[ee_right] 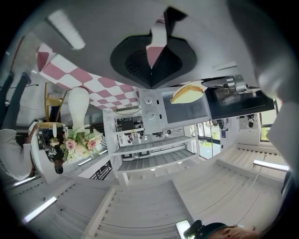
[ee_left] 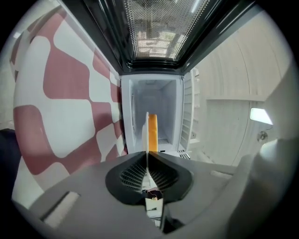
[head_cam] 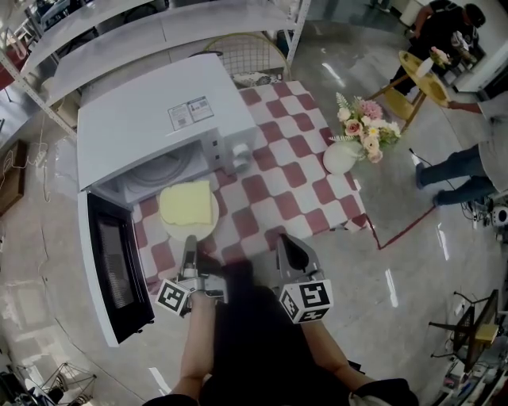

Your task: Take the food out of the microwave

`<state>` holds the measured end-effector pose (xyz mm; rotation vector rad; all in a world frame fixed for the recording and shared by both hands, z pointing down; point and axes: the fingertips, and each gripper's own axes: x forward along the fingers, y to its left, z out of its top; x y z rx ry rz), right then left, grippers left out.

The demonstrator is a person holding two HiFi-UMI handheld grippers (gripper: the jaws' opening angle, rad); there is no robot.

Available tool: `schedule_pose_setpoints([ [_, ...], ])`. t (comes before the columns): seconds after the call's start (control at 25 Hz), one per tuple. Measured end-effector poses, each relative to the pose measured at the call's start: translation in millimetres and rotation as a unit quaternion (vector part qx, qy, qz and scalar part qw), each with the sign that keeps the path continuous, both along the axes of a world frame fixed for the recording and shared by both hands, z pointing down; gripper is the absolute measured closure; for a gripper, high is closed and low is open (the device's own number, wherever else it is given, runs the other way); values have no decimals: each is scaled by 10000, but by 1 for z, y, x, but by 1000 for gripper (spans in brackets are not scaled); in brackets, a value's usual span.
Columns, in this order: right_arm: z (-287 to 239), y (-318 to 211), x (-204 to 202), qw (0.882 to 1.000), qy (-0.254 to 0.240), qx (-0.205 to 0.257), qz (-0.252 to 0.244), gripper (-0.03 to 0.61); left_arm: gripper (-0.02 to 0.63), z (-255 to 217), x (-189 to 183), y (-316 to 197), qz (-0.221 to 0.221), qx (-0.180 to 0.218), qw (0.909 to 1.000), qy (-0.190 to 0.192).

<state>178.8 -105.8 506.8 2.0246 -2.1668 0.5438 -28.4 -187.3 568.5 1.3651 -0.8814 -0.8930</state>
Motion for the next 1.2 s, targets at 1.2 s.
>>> schedule_pose_setpoints([
  [1.2,4,27,47,9979,5,-14,655,578,592,1,76,17,1082,-37,9941,1],
])
